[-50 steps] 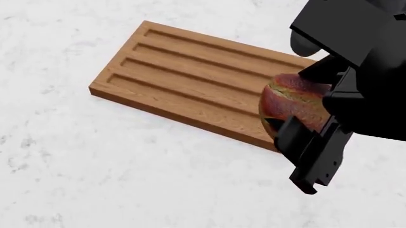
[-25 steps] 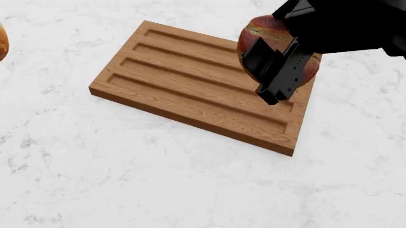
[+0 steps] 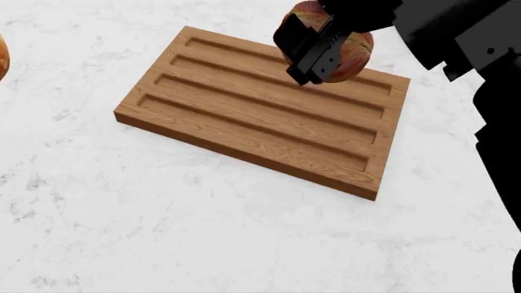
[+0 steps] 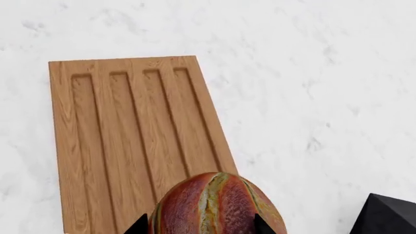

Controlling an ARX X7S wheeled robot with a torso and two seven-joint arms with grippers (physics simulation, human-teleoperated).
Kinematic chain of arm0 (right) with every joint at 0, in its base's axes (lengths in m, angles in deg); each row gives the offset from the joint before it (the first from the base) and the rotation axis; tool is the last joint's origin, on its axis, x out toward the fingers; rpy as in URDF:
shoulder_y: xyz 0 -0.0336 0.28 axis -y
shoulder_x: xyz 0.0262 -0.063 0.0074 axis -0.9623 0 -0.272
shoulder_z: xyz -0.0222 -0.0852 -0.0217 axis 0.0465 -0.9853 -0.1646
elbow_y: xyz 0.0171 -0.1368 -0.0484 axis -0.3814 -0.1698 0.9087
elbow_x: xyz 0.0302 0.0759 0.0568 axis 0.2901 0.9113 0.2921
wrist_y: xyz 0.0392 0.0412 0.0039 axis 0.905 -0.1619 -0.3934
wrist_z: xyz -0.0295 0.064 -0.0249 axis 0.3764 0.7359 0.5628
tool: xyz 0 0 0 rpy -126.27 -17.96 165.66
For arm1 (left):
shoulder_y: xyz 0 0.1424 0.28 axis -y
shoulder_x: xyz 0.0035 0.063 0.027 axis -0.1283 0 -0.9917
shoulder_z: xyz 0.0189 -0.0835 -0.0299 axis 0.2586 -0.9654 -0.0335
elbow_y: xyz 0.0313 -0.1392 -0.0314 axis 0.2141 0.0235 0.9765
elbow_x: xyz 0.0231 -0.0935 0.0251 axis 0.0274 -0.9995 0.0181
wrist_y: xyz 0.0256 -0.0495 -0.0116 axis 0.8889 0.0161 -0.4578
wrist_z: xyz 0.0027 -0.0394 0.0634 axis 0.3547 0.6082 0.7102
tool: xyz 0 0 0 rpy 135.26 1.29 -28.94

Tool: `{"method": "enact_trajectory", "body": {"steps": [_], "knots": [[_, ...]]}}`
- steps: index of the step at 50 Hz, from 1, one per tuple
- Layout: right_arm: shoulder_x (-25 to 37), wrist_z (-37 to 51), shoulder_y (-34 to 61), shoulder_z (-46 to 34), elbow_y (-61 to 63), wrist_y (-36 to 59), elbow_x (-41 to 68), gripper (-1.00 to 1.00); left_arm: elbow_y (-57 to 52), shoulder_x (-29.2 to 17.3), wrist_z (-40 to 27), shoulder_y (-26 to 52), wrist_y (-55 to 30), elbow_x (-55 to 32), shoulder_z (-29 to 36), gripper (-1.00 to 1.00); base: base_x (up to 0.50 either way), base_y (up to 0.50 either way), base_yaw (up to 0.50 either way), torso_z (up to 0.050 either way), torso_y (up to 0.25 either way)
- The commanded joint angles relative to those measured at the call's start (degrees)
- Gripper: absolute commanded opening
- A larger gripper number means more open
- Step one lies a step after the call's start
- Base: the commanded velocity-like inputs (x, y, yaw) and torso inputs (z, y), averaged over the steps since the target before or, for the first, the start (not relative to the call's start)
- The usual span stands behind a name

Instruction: Place all breads on the cutting board.

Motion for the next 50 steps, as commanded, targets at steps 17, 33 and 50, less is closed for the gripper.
{"method": "enact_trajectory", "body": {"steps": [17,33,50], "knots": [[-12.2,-6.68,-7.31,5.73,-24.46,-9.28,-16.24,-1.0,-1.5,-1.85,-2.69,-0.73,-0.96,-2.2,-1.96,-1.0,0.0,0.0,0.0,0.0,0.001],[-11.96,-6.06,-9.35,10.56,-24.42,-9.48,-21.61,1.0,-2.41,-2.32,-3.7,-0.82,-2.01,-3.35,-2.64,-1.0,0.0,0.0,0.0,0.0,0.001],[-10.2,-9.01,-6.35,11.4,-22.26,-9.19,-23.73,1.0,-0.32,-1.01,-2.18,-0.77,-0.49,-1.54,-2.21,-1.0,0.0,0.0,0.0,0.0,0.0]]}}
